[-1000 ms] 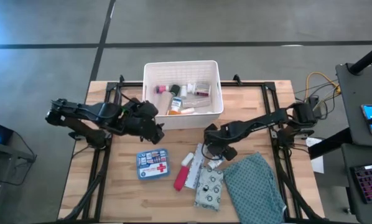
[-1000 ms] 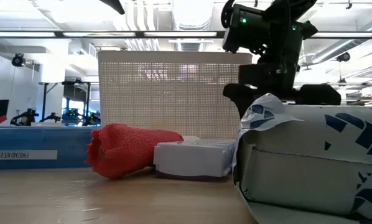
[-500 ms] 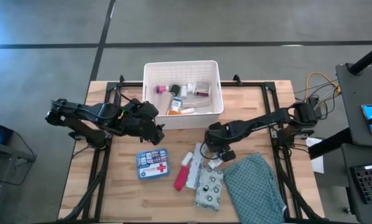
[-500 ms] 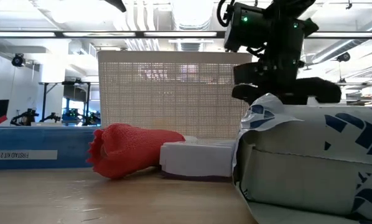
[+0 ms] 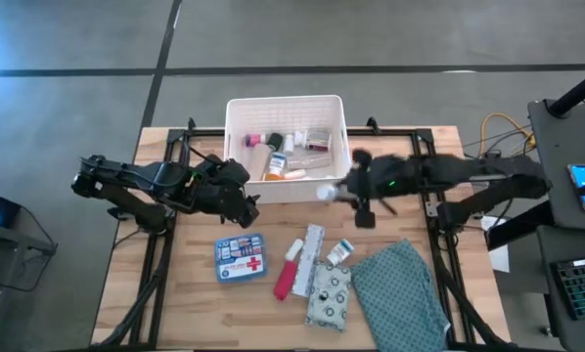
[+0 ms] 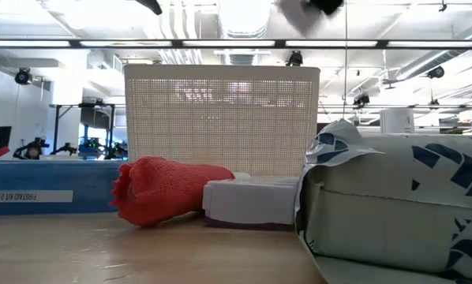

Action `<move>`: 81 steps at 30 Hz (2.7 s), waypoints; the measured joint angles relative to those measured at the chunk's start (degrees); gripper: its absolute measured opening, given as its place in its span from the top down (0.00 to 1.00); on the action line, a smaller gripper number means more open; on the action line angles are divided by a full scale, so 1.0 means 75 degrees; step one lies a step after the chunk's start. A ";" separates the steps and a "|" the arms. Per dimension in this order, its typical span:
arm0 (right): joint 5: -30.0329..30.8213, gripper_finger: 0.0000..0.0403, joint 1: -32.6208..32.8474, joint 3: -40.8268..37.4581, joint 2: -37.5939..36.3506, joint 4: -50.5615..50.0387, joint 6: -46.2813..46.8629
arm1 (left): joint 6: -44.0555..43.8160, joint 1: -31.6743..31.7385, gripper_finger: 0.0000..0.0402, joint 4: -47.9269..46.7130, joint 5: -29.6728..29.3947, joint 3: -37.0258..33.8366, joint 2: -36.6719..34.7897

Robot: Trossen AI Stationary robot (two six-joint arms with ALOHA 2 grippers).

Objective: Pick & place medical supplies in basket/bin
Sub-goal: Put the white bottle into the white bin, then put the white and blue bottle into the white bin

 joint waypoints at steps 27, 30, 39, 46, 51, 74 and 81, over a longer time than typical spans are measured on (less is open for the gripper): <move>0.1111 0.15 -0.1400 0.6090 0.2814 -0.6132 -0.0714 | 0.0196 -0.0213 0.27 0.0098 0.0065 -0.0006 0.0000; 0.0485 0.15 -0.1029 0.5536 0.2534 -0.6609 -0.0936 | 0.0371 -0.0198 0.27 0.0098 -0.0018 -0.0009 0.0000; 0.0444 0.16 -0.0007 0.3610 0.1494 -0.6543 -0.0738 | 0.0571 -0.0192 0.27 0.0090 -0.0025 -0.0012 0.0000; -0.0763 0.16 0.0589 0.1212 0.1113 -0.5115 0.0005 | 0.0571 -0.0195 0.27 0.0042 -0.0014 -0.0015 0.0000; -0.0688 0.15 0.1136 -0.0158 0.1125 -0.3506 -0.0418 | 0.0544 -0.0192 0.27 0.0043 -0.0011 -0.0015 0.0000; -0.0689 0.08 0.1852 -0.3710 0.1387 0.3049 -0.1060 | -0.0189 -0.0254 0.27 -0.0096 0.0687 -0.0558 0.0015; -0.0307 0.08 0.1847 -0.3744 0.2210 0.3150 -0.1164 | -0.0113 -0.0405 0.27 -0.0292 0.1078 -0.1156 -0.0048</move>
